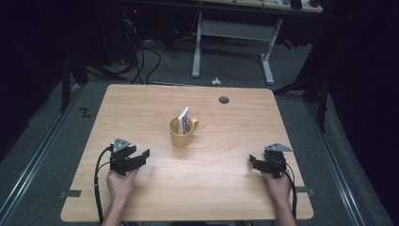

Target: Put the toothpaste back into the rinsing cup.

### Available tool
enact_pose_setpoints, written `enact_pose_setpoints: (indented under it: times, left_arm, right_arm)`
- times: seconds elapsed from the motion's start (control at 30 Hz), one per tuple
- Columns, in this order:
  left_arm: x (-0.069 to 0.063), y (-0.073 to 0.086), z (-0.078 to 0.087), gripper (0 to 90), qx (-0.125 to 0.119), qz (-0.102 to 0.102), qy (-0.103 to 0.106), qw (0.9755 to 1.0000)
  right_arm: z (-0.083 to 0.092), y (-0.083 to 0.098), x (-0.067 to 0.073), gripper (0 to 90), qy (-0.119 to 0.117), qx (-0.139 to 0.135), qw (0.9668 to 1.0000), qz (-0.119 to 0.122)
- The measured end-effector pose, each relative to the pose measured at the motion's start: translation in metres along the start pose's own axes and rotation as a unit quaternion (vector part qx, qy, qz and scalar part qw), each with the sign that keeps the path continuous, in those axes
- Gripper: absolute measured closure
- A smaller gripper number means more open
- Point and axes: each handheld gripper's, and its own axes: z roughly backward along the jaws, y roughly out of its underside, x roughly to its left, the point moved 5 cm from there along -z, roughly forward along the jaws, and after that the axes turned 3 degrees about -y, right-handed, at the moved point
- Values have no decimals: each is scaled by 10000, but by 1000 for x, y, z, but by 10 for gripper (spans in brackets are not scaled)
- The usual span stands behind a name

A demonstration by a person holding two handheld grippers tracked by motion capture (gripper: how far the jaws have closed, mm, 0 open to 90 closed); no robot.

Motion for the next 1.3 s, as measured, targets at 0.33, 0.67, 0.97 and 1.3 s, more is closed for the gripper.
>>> enact_pose_setpoints:
  times: [0.33, 0.67, 0.97, 1.3]
  left_arm:
    - [0, 12, -9, 377, 165, 47, -15, 9999]
    - [6, 16, -14, 377, 222, 37, -198, 9996]
    - [7, 21, -20, 376, 328, -37, -310, 9990]
    - [7, 23, -21, 375, 330, -196, -433, 9983]
  right_arm:
    - [0, 0, 0, 279, 1, -1, 10000, 0]
    - [0, 0, 0, 279, 1, 0, 10000, -1]
    - [0, 0, 0, 279, -1, 1, 10000, 2]
    - [0, 0, 0, 279, 1, 0, 10000, -1]
